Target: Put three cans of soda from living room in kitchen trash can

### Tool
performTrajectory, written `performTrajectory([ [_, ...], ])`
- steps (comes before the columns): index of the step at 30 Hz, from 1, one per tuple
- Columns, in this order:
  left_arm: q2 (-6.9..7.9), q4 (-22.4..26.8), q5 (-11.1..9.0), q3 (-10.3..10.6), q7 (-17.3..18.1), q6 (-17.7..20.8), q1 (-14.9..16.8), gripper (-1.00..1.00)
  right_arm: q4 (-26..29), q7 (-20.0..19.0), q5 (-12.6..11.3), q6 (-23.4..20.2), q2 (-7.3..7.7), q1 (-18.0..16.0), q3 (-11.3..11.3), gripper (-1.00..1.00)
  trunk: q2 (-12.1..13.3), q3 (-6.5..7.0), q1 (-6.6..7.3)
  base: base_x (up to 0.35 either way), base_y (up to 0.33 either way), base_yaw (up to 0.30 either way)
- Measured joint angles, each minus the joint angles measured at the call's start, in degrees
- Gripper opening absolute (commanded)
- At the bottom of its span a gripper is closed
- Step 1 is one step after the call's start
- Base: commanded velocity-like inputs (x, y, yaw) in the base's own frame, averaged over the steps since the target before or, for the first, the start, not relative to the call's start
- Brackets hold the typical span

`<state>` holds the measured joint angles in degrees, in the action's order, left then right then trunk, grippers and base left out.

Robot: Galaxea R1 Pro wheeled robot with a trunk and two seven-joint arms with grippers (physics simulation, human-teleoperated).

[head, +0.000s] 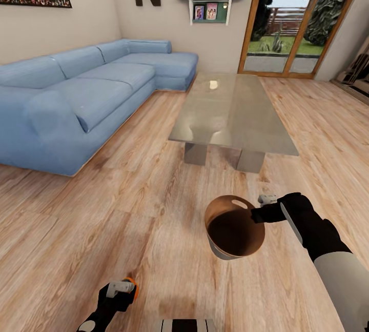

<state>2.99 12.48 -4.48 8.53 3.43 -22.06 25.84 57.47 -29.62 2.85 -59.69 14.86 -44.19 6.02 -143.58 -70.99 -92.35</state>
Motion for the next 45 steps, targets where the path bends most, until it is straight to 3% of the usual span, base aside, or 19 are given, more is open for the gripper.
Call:
performTrajectory([
  [9,0.00,0.00,0.00,0.00,-0.08,0.01,0.00,1.00,2.47,0.01,0.01,0.05,0.06,0.03,-0.14,-1.00,0.00,0.00,0.00,0.000,0.000,0.000],
  [17,0.00,0.00,0.00,0.00,-0.08,0.00,0.00,1.00,6.67,0.01,-0.01,0.02,0.09,0.14,-2.13,-1.00,0.00,0.00,0.00,0.000,0.000,0.000],
  [29,0.00,0.00,0.00,0.00,-0.09,0.02,0.00,1.00,7.77,-0.03,-0.15,-0.03,0.09,0.18,-2.73,-1.00,0.00,0.00,0.00,0.000,0.000,0.000],
  [39,0.00,-0.03,0.00,0.01,-0.08,0.06,0.00,1.00,9.17,-0.09,-0.12,-0.06,0.06,0.25,-2.73,-1.00,-0.13,-2.54,-0.27,0.000,0.000,0.000],
  [45,0.00,-0.01,0.00,0.00,-0.09,0.03,0.00,1.00,9.43,-0.09,-0.22,-0.06,0.07,0.29,-2.75,-1.00,-0.13,-2.94,-0.26,0.000,0.000,0.000],
])
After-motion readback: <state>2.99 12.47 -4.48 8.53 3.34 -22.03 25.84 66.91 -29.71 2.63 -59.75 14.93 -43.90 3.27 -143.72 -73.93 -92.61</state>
